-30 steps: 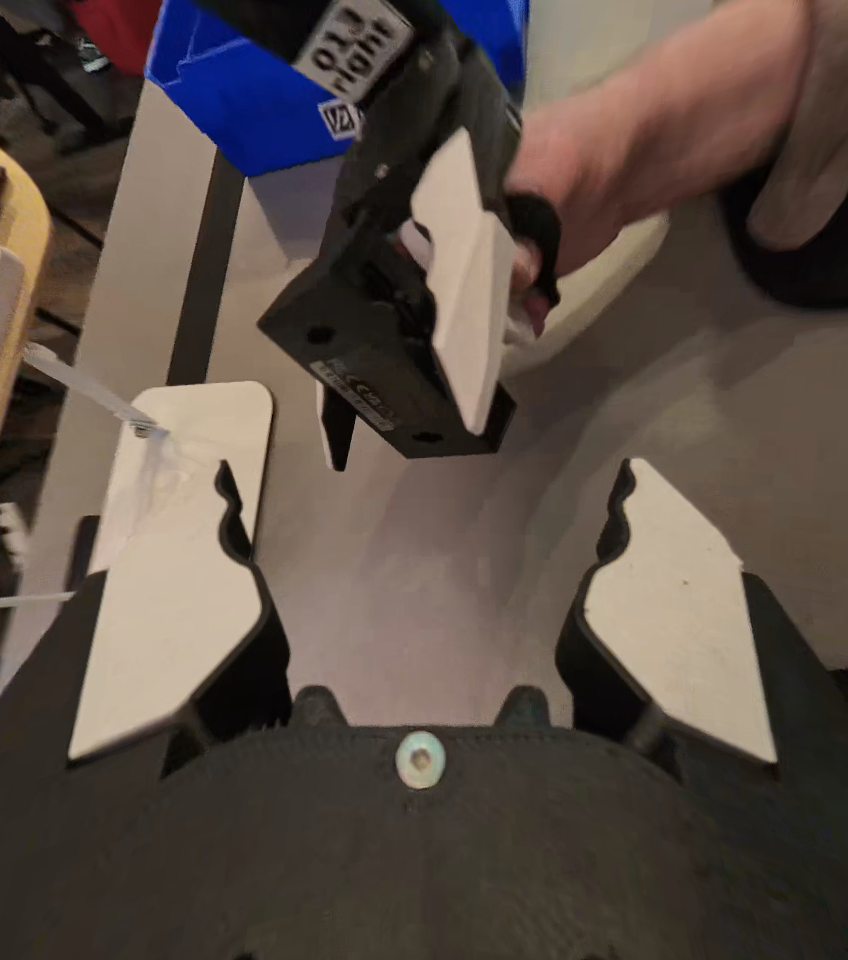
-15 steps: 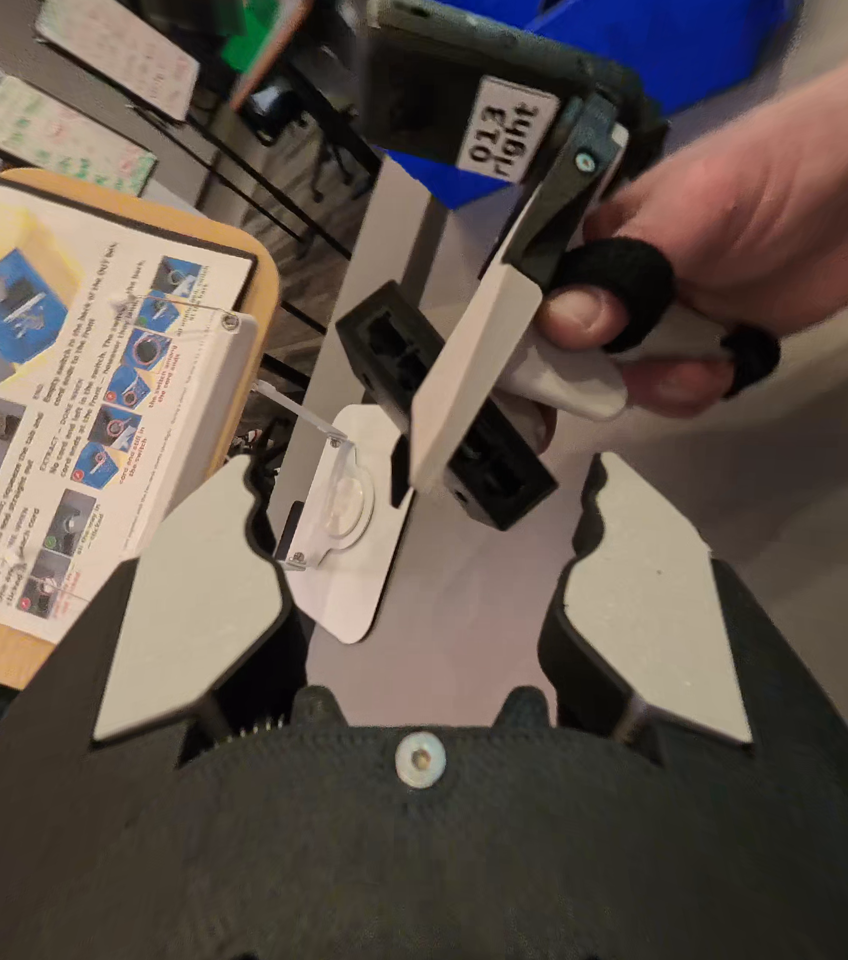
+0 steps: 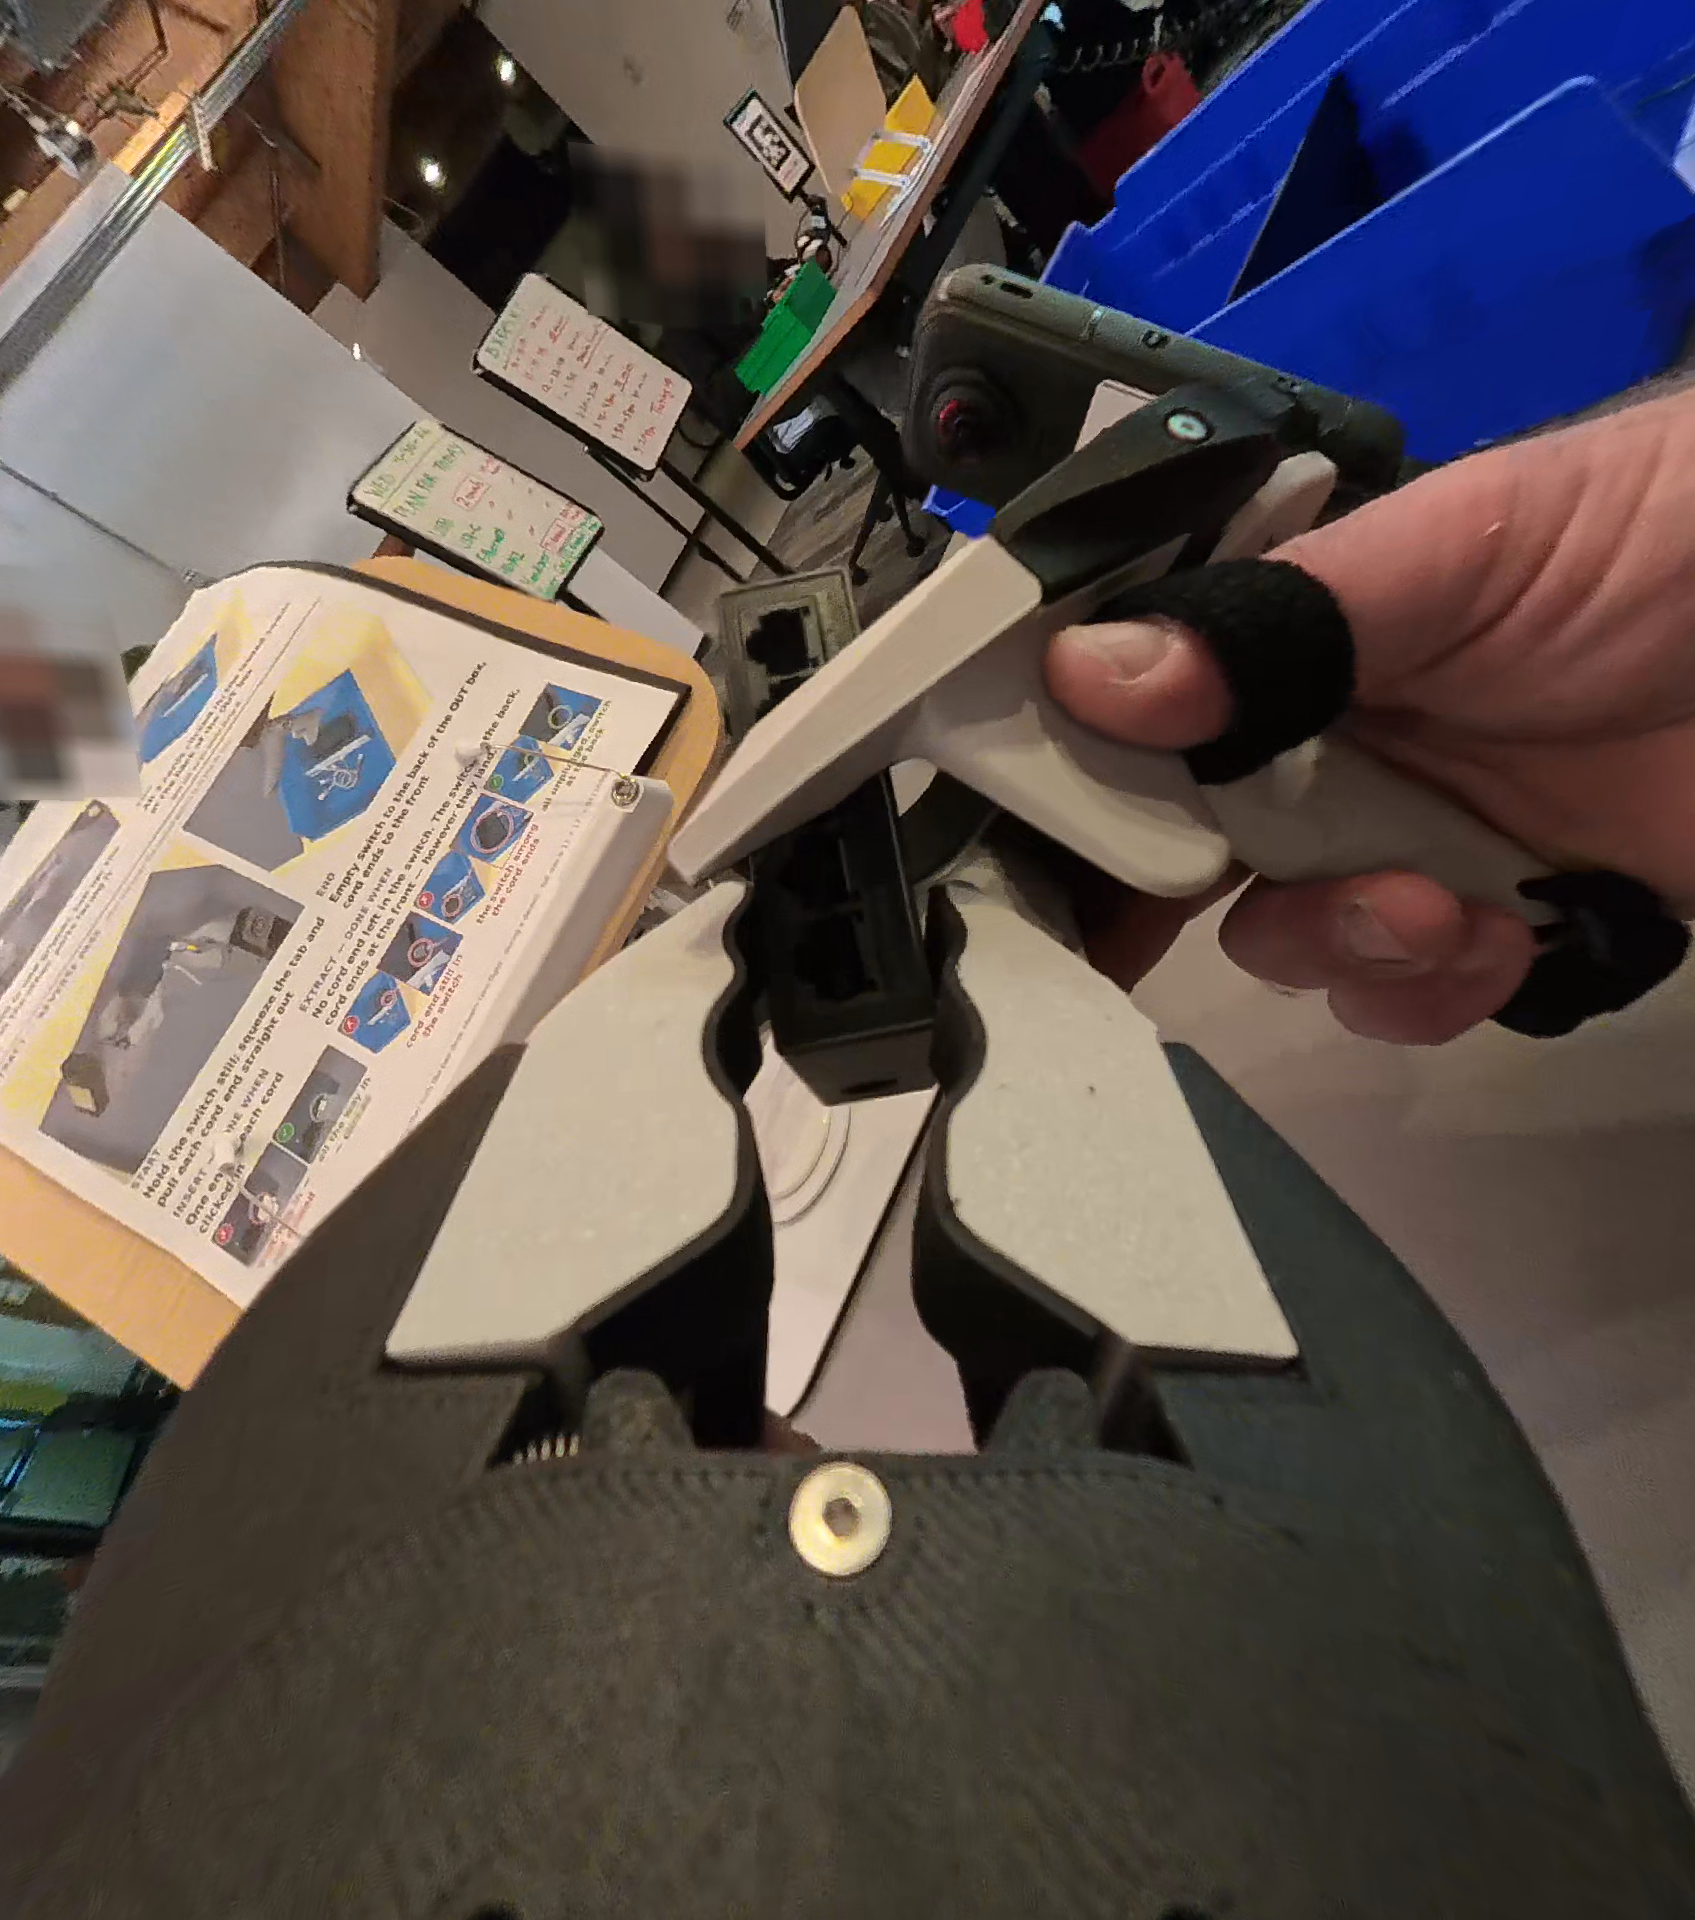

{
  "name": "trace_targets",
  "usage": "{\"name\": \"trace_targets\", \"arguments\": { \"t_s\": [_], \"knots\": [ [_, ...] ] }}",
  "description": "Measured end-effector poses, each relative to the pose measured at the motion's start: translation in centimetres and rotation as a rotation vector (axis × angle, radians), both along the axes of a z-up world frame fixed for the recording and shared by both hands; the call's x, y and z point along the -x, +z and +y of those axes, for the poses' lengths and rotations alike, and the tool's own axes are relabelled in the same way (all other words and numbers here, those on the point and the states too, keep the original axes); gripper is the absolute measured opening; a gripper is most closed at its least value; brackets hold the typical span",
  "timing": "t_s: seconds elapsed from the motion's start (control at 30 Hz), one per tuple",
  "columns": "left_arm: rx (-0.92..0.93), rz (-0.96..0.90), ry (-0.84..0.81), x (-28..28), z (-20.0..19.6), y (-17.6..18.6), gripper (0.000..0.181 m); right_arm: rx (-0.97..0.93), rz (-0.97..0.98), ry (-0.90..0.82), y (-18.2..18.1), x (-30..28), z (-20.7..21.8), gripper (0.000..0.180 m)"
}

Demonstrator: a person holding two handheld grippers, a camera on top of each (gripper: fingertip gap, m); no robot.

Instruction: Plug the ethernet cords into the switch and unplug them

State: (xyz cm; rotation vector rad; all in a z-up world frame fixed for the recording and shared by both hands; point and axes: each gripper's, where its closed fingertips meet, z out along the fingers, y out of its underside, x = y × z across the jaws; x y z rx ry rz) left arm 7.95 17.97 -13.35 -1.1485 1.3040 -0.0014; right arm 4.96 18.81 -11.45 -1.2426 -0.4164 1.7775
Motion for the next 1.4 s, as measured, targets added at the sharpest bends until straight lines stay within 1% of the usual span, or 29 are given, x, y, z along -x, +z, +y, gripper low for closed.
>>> {"name": "trace_targets", "arguments": {
  "t_s": [0.1,0.2,0.23,0.3,0.43,0.5,0.57,0.67,0.8,0.87,1.0,1.07,1.1,1.17,1.23,1.3,1.4],
  "knots": [
    [-0.022,0.037,-0.045,0.9,-0.4,0.7,0.028,-0.029,-0.027,0.034,0.2,0.6,-0.7,0.069],
    [-0.057,0.110,-0.095,2.5,-0.4,1.8,0.028,-0.052,-0.079,0.034,-0.1,0.8,-0.8,0.082],
    [-0.060,0.145,-0.141,3.1,-0.8,2.0,0.028,-0.063,-0.100,0.042,-0.2,0.8,-0.8,0.087],
    [-0.088,0.238,-0.154,4.7,-0.7,2.3,0.028,-0.100,-0.159,0.042,-0.3,0.7,-0.9,0.094],
    [-0.146,0.459,-0.291,6.6,-2.6,2.0,0.028,-0.265,-0.347,0.086,-1.1,1.2,-2.6,0.096],
    [-0.207,0.539,-0.342,7.0,-3.7,2.0,0.028,-0.314,-0.410,0.119,-1.3,1.5,-3.5,0.095],
    [-0.271,0.653,-0.371,7.3,-4.4,1.4,0.028,-0.319,-0.437,0.176,-1.3,1.7,-4.5,0.094],
    [-0.337,0.793,-0.392,7.4,-4.8,0.0,0.028,-0.326,-0.557,0.246,-2.7,2.4,-5.6,0.092],
    [-0.392,0.872,-0.409,6.8,-5.2,-1.5,0.028,-0.332,-0.672,0.325,-4.5,3.5,-7.0,0.074],
    [-0.388,0.873,-0.426,6.4,-5.5,-1.8,0.028,-0.334,-0.701,0.333,-5.3,3.7,-7.0,0.060],
    [-0.405,0.861,-0.392,6.1,-4.7,-1.8,0.028,-0.331,-0.700,0.299,-5.3,3.5,-6.3,0.060],
    [-0.420,0.844,-0.316,6.2,-3.4,-1.5,0.027,-0.293,-0.681,0.255,-5.1,3.4,-5.4,0.060],
    [-0.432,0.821,-0.271,6.2,-2.6,-1.1,0.031,-0.266,-0.666,0.231,-5.1,3.3,-4.8,0.060],
    [-0.404,0.738,-0.149,6.3,-1.1,-0.4,0.060,-0.208,-0.622,0.174,-4.8,3.1,-3.6,0.060],
    [-0.324,0.600,-0.042,6.5,0.0,0.2,0.085,-0.144,-0.523,0.126,-3.9,2.7,-2.5,0.060],
    [-0.272,0.418,0.009,6.0,0.2,0.9,0.101,-0.078,-0.394,0.095,-2.7,2.1,-1.6,0.060],
    [-0.178,0.220,0.048,4.5,0.2,0.9,0.115,-0.008,-0.261,0.075,-1.8,1.8,-1.0,0.059]
  ]
}}
